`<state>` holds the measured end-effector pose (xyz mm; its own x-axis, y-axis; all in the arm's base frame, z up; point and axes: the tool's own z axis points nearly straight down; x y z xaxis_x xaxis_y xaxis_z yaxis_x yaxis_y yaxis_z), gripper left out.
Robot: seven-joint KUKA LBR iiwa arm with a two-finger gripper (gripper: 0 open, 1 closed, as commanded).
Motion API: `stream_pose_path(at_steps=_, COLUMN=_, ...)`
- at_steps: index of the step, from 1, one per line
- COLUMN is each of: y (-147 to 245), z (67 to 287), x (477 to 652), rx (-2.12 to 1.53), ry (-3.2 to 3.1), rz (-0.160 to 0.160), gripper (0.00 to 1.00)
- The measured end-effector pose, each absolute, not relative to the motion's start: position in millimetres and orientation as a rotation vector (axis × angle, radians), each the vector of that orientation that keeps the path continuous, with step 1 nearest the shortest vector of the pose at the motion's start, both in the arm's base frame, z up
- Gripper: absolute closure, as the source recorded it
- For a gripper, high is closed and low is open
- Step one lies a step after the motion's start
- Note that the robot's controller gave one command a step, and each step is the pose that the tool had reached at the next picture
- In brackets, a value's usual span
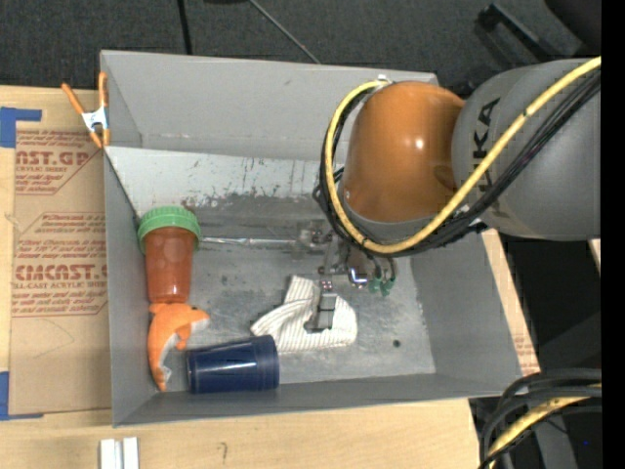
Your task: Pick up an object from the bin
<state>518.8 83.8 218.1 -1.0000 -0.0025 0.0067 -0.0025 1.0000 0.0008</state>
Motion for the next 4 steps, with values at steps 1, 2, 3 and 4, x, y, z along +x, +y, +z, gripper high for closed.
stream_pose_path(at_steps=1, y=83, z=223, x=520.3, rx=0.002, ry=-3.143, rz=-0.003, gripper=0.0)
stream_pose_path(at_steps=2, y=70, z=184, x=523.7, rx=0.051, ry=-3.152, rz=-0.003, gripper=0.0)
stream_pose_path(at_steps=3, y=48, z=120, x=537.3, rx=0.084, ry=-3.145, rz=0.0, gripper=0.0)
stream_pose_path(at_steps=4, y=35, z=79, x=547.1, rx=0.296, ry=-3.129, rz=-0.002, gripper=1.0)
